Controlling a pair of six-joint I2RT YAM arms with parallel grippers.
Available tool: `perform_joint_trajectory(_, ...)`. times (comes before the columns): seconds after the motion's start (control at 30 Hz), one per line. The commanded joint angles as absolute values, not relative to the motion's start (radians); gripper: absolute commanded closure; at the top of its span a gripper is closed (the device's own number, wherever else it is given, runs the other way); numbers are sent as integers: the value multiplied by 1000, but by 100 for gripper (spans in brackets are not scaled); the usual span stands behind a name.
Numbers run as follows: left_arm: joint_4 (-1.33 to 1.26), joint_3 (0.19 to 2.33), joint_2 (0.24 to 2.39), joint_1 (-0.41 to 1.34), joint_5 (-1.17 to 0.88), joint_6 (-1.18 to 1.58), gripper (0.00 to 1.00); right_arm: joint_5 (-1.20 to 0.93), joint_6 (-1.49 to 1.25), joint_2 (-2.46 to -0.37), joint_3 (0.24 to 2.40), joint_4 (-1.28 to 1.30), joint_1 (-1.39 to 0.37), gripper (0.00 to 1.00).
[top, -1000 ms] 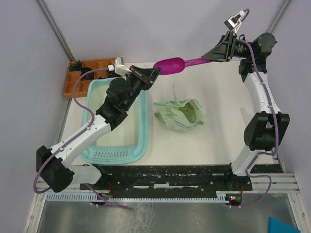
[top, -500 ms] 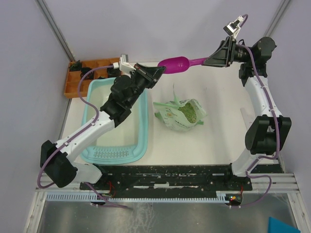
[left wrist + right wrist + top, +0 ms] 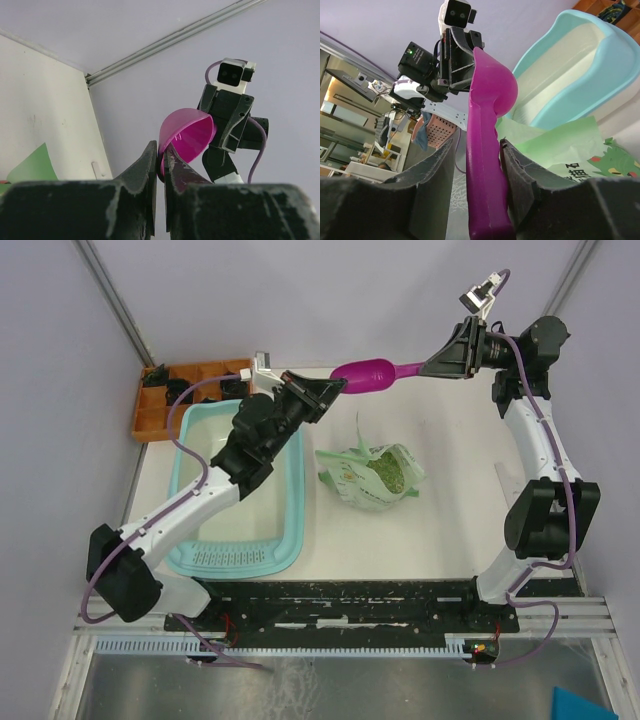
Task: Fill the litter box with clean litter
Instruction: Pick up the spatula from the center of the board.
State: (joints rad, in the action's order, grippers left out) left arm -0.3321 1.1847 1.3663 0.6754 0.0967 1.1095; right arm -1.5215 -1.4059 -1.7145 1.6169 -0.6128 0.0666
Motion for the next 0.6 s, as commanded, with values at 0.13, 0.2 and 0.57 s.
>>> perform_joint_trajectory(0.13,-374,1242,1379,671,81,1148,97,-1528,-1388,-1688,1626,-658,65,55)
perform_joint_trajectory(0.2,-375,1247,1387,672,76,1149,97,-1529,-1388,-1689,1623,-660,66,55)
perform_joint_trajectory(0.57,-361,1259,1397,672,62,1147,97,-1527,-1393,-1703,1623,-667,63,71)
